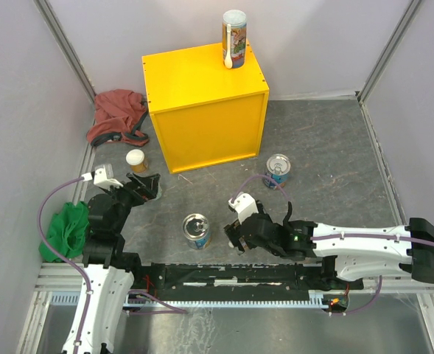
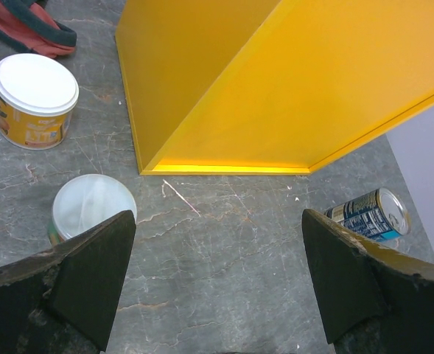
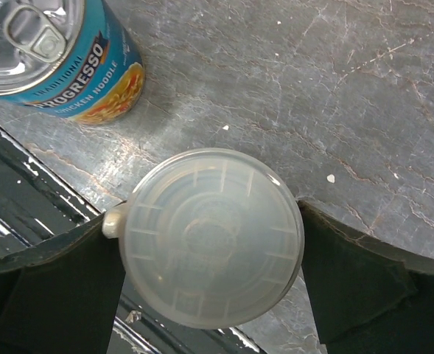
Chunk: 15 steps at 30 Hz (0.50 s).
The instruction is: Place and organize the canned foods onto the counter
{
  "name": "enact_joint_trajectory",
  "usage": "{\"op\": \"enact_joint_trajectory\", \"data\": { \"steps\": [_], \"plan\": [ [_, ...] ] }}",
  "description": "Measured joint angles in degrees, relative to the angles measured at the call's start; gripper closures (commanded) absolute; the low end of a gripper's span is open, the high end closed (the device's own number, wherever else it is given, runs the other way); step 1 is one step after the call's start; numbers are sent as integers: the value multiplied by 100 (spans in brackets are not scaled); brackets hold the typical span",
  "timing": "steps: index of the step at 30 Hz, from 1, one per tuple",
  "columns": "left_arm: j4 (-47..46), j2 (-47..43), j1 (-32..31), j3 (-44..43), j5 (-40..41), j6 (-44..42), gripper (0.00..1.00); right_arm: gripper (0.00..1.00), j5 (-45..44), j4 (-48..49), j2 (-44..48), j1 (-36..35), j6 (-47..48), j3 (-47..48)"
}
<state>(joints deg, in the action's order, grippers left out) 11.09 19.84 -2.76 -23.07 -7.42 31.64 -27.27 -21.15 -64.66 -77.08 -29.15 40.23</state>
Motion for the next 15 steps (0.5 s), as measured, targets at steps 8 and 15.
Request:
{"op": "enact_joint_trajectory", "data": {
  "steps": [8, 15],
  "plan": [
    [68, -35, 0, 0, 79, 0, 0, 29, 131, 208, 87, 46, 103, -190],
    [127, -144, 0, 0, 164, 4, 0, 61, 181, 92, 341, 63, 205, -313]
  ]
}}
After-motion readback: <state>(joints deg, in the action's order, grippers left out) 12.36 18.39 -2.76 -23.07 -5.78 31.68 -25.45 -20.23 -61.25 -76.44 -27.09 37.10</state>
